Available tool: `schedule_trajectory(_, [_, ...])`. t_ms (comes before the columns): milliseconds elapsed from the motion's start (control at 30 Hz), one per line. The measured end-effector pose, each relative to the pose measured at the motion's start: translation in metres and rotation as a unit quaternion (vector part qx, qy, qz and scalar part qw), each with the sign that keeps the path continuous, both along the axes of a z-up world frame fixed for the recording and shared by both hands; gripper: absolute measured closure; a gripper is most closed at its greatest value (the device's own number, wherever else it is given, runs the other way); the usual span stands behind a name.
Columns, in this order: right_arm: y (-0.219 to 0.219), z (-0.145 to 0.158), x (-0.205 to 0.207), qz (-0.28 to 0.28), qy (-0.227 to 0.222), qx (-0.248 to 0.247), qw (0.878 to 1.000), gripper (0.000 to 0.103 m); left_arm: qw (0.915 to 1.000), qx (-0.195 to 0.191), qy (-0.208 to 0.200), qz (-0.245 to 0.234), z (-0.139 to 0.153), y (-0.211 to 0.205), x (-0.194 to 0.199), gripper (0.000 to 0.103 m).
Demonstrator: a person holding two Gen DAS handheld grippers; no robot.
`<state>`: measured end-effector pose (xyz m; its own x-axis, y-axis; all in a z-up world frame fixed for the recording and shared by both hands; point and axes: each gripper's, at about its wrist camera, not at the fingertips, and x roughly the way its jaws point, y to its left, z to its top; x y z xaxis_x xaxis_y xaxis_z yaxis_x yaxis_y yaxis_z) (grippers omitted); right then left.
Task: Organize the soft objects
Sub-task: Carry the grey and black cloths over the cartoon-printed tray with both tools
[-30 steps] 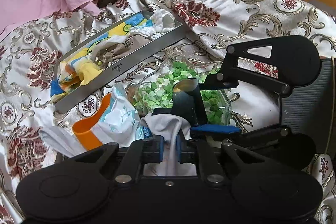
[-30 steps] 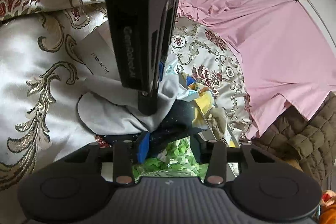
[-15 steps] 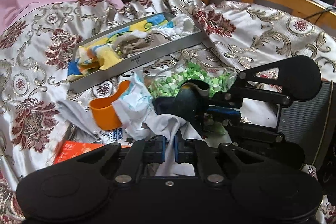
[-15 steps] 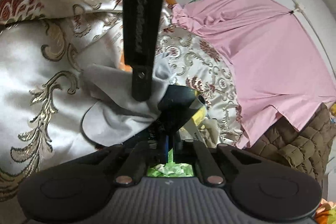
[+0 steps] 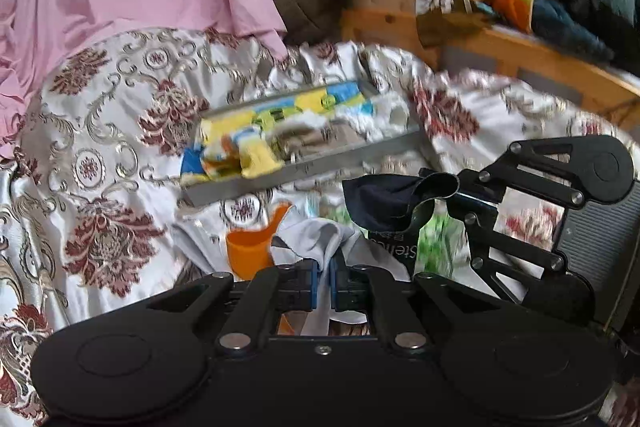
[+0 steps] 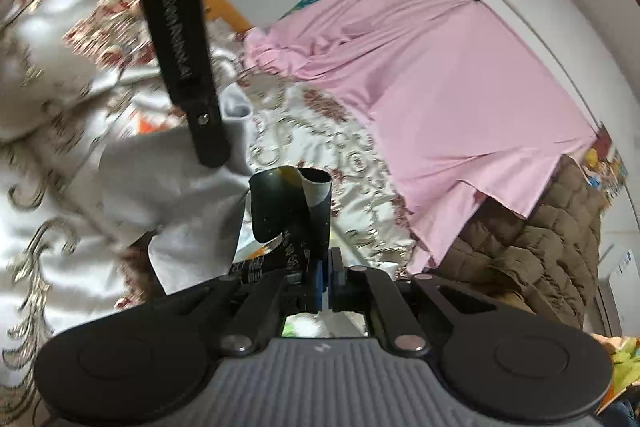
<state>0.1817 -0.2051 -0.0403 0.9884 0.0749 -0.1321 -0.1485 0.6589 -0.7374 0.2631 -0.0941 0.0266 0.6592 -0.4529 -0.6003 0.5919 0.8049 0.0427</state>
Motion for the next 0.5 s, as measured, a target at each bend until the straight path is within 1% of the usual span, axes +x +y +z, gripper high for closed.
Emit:
schedule_trajectory(133, [-0.011,0.025,0.014,-0.007,-0.010,0.023,1.000,0.101,0.9995,-0.027,-0.007,0.016,0.016,-0.005,0.012,0.098])
schedule_trajectory(233, [-0.022,0.046,0.037,-0.012,-0.014,0.043,0.999,0.101,0.9986,-0.042,-0.022,0.021,0.029,-0.012,0.030,0.098])
schedule_trajectory(333, [-0.035,0.061,0.066,-0.018,-0.015,0.045,0.999,0.101,0.9970,-0.057,-0.040,0.033,0.040,-0.019,0.057,0.098])
schedule_trajectory(400, [-0.047,0.070,0.091,-0.024,-0.010,0.057,0.998,0.101,0.9951,-0.069,-0.056,0.043,0.045,-0.025,0.080,0.098])
schedule_trajectory(500, [-0.065,0.079,0.133,-0.037,0.000,0.077,0.996,0.101,0.9916,-0.092,-0.067,0.061,0.046,-0.034,0.120,0.098])
